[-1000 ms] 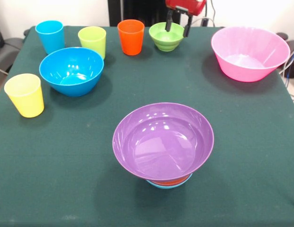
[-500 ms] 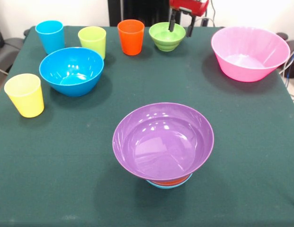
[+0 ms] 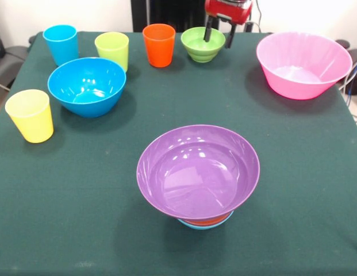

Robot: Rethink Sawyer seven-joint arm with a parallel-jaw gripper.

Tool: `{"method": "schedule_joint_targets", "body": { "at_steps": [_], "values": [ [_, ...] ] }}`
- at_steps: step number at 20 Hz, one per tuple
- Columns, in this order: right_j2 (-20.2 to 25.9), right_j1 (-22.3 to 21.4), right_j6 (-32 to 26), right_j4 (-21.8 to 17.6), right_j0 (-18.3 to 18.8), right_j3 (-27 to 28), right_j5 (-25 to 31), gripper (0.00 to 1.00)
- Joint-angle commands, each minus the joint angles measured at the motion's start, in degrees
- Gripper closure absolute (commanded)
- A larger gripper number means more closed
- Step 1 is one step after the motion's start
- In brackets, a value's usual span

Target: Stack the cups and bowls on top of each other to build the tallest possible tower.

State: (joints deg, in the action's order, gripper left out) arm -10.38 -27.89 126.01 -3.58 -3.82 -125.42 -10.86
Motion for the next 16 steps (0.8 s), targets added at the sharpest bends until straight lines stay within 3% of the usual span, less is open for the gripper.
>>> {"method": "schedule_joint_targets", "body": {
  "at_steps": [1,16],
  "values": [
    [5.3,5.36,7.03,2.22,-0.8,7.18,-0.5,0.0],
    [4.46,6.42,7.31,2.71,-1.81,8.01,-0.58,0.0]
  ]
}}
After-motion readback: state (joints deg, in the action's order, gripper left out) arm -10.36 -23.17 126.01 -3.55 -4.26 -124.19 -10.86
